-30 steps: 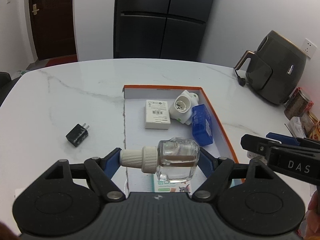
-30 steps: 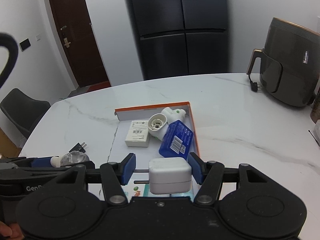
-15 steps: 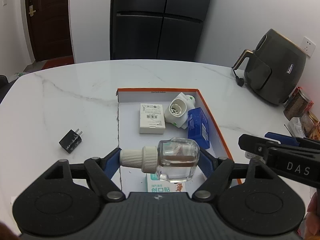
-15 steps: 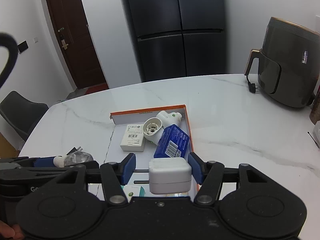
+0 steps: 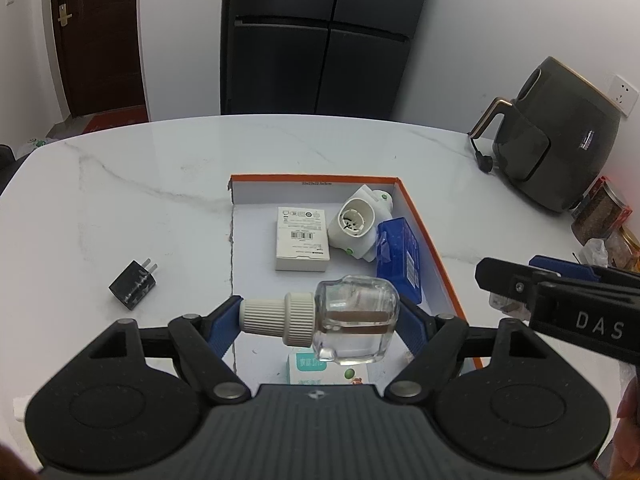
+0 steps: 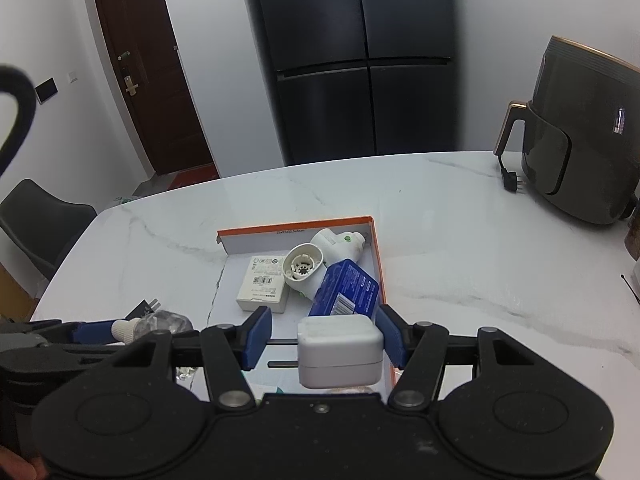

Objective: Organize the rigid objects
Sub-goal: 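Carry the glass bottle and white charger toward the tray with both grippers, then lower the glass bottle and white charger into the tray, open both grippers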

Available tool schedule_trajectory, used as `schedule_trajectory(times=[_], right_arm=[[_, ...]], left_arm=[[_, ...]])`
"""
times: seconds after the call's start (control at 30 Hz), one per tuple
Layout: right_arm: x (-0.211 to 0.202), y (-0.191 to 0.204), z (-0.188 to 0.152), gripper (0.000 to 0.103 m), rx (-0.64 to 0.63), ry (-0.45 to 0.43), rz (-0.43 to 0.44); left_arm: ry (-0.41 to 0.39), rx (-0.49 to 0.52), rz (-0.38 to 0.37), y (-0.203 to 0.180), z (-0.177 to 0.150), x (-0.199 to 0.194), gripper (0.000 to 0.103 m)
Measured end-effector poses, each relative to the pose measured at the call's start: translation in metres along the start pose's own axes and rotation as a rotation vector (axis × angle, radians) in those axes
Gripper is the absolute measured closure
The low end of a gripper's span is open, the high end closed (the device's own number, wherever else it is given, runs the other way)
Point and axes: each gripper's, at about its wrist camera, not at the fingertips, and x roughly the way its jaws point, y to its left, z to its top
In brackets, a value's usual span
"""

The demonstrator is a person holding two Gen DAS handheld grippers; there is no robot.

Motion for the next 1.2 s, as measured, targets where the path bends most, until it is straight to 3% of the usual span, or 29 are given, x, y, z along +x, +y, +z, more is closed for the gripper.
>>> schedule_trajectory(times=[1.2], right_arm=[[0.055,-0.007,0.038,0.033,-0.054,0.024,0.049]], left_arm=[[0.044,-0.035,0.035,-0.008,0.009,0.037,0.022]])
